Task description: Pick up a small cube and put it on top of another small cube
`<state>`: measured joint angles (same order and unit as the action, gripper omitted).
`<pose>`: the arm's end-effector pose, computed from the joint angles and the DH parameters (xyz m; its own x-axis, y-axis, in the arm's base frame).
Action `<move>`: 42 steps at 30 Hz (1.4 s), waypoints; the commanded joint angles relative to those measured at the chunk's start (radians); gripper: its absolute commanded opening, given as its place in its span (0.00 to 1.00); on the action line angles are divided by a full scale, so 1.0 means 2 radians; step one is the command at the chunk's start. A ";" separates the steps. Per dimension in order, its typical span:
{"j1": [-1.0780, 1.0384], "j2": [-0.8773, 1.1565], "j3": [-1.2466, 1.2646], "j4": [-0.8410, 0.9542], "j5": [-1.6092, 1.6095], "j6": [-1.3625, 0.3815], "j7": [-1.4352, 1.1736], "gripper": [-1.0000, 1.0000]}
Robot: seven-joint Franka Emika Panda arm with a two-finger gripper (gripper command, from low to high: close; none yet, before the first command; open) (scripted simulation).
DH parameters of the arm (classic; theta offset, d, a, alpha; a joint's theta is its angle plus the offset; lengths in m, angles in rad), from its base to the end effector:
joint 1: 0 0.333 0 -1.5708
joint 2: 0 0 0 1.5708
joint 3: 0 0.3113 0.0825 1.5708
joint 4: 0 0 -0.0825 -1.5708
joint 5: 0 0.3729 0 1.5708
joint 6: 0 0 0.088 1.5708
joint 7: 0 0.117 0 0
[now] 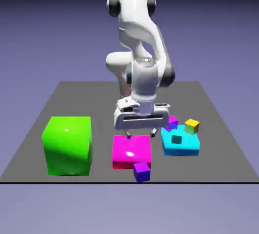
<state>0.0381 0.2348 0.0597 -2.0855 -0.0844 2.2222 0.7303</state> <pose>0.5558 0.0507 0.2981 0.8351 -0.5485 -0.0414 -0.5426 -0.8339 0.1013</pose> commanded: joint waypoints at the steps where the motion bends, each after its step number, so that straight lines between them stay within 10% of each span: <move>1: 0.001 0.018 0.001 0.016 -0.002 -0.018 0.000 0.50; 12: 0.007 0.217 0.016 0.196 -0.023 -0.220 -0.003 0.50; 18: 0.004 0.248 0.012 0.148 -0.030 -0.148 0.002 0.50; 19: 0.004 0.248 0.012 0.148 -0.030 -0.148 0.002 0.00; 20: 0.004 0.248 0.012 0.148 -0.030 -0.148 0.002 0.00; 24: 0.009 0.214 0.021 0.192 -0.022 -0.225 -0.003 0.00; 42: 0.068 -0.112 0.199 -0.119 0.032 -0.236 -0.001 0.00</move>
<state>0.1860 0.0105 0.4571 -2.3232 -0.0170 1.7496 0.7285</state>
